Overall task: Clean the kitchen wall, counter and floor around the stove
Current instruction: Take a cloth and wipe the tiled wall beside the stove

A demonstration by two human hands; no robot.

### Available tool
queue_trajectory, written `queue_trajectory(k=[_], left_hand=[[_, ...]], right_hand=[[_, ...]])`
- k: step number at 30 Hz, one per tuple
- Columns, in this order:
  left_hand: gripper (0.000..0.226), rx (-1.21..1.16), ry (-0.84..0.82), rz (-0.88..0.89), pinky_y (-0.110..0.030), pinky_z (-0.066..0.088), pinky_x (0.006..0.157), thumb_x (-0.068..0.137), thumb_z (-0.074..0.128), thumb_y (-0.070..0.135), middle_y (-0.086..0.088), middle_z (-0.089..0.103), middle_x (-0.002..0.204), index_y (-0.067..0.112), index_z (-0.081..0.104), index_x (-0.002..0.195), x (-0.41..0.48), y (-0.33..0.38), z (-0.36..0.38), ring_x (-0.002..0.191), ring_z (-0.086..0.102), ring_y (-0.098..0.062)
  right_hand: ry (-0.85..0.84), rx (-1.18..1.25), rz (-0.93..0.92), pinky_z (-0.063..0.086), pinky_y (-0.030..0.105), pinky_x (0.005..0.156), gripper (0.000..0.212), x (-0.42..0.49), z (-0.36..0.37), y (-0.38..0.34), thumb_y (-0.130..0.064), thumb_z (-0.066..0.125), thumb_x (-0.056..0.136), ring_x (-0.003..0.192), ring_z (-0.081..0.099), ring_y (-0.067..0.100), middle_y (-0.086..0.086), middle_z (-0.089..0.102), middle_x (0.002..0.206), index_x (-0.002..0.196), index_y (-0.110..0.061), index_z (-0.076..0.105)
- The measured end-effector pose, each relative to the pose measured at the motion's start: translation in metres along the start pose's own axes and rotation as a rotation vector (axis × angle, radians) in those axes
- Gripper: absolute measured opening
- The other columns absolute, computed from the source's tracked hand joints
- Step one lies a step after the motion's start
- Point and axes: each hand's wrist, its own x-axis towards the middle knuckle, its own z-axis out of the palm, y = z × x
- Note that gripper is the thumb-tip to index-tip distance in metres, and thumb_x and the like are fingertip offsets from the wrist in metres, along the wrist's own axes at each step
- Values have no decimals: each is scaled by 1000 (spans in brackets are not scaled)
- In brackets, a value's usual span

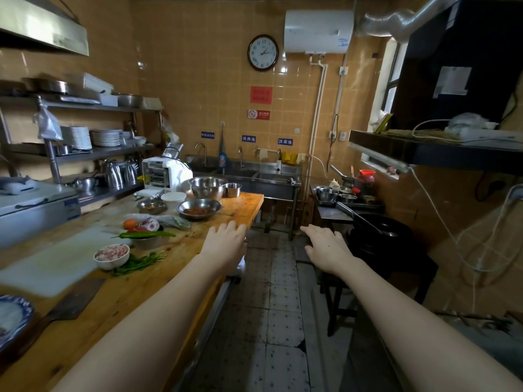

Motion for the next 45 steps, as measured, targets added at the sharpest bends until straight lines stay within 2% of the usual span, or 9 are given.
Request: queue_trajectory(k=[6,13,19,22,26,31,41,45], left_hand=[[34,-26,-19,-8,-41,41,98,98,43,32,-5,51,129,20,42,130,38,-12,19,119,49,-25],[35,-1,-1,38,-40,41,99,99,39,33,-3,50,132,21,42,132,130,-18,70,122,49,-23],[39,12,34,123,-41,38,102,99,40,32,-5,47,136,19,40,135,307,-6,140,126,46,-24],[40,-43,26,120,-41,38,102,98,43,32,-5,47,137,19,40,136,414,1,170,126,45,-24],[40,-127,24,78,-40,40,101,97,45,32,-4,50,133,20,41,135,526,-4,198,123,48,-22],[39,-143,27,50,-45,37,104,97,45,32,-5,50,132,20,41,134,620,-21,227,124,48,-25],[40,-130,-37,67,-43,37,103,99,39,32,-7,46,137,17,37,136,782,-31,300,126,44,-27],[36,-176,-8,76,-42,42,101,99,39,28,-8,48,132,17,38,133,863,-44,339,121,49,-27]], right_hand=[[-14,33,-26,18,50,114,53,41,23,4,-25,42,98,140,26,24,2,25,155,148,-25,24],[-23,86,7,18,50,112,51,129,76,42,-23,41,97,139,28,24,1,28,154,146,-26,26],[10,55,5,22,49,111,51,285,117,131,-22,41,96,138,30,25,2,27,154,145,-26,28],[17,60,46,29,46,110,50,380,118,183,-19,40,95,135,34,27,4,31,152,143,-23,31],[31,56,86,26,46,106,50,483,114,225,-15,38,93,132,36,27,1,35,149,143,-24,32],[50,67,85,23,49,108,48,577,126,260,-17,38,94,131,36,27,1,40,145,142,-23,33],[32,96,81,21,49,111,56,737,187,316,-10,42,88,132,35,27,0,39,146,142,-24,35],[19,44,89,20,49,111,57,817,218,337,-11,43,88,134,33,28,1,36,149,143,-23,33]])
